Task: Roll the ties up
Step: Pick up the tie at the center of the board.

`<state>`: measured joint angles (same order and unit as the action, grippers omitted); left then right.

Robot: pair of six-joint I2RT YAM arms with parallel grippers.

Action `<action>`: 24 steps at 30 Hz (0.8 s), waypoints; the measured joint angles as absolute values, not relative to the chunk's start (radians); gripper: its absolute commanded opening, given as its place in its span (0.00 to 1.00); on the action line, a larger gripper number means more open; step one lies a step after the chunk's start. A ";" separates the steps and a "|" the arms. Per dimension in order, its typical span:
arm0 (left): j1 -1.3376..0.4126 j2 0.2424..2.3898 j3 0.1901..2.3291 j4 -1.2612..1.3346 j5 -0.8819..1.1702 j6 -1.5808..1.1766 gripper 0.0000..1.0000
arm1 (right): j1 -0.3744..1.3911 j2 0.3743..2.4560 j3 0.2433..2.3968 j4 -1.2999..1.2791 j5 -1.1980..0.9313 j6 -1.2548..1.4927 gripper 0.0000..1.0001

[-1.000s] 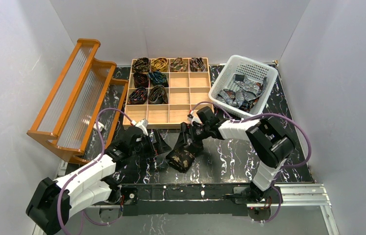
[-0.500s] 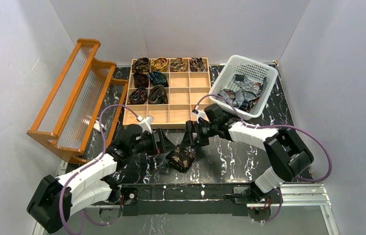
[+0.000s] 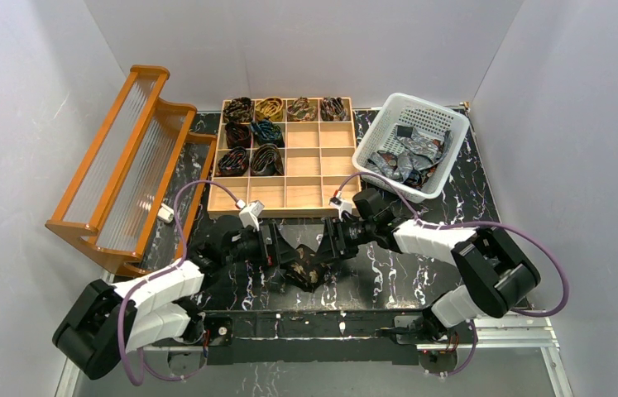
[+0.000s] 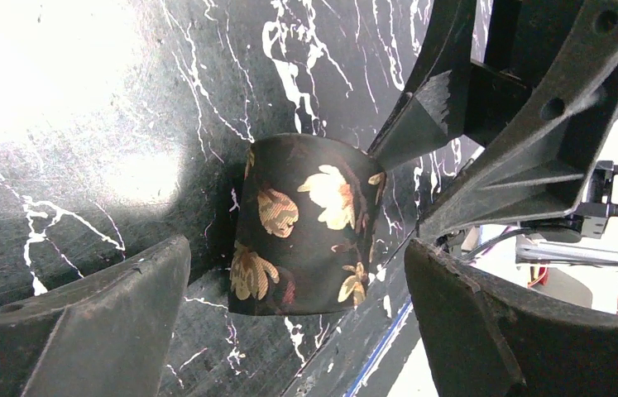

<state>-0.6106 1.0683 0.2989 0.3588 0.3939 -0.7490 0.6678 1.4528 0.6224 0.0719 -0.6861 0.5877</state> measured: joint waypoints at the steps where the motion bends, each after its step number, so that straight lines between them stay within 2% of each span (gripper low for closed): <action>1: -0.611 1.077 0.289 0.376 0.402 -0.752 0.98 | 0.668 1.461 0.622 0.081 -0.690 0.592 0.64; 5: -0.611 1.091 0.247 0.433 0.418 -0.767 0.98 | 0.668 1.505 0.622 0.089 -0.703 0.607 0.64; 13: -0.614 1.116 0.229 0.508 0.437 -0.787 0.98 | 0.671 1.594 0.622 0.097 -0.702 0.624 0.55; 24: -0.636 1.195 0.218 0.589 0.458 -0.796 0.98 | 0.675 1.621 0.622 0.118 -0.692 0.688 0.54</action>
<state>-0.6357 1.1946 0.2180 0.5892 0.4580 -0.7963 0.6746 1.6215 0.6224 0.1181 -0.6922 0.6880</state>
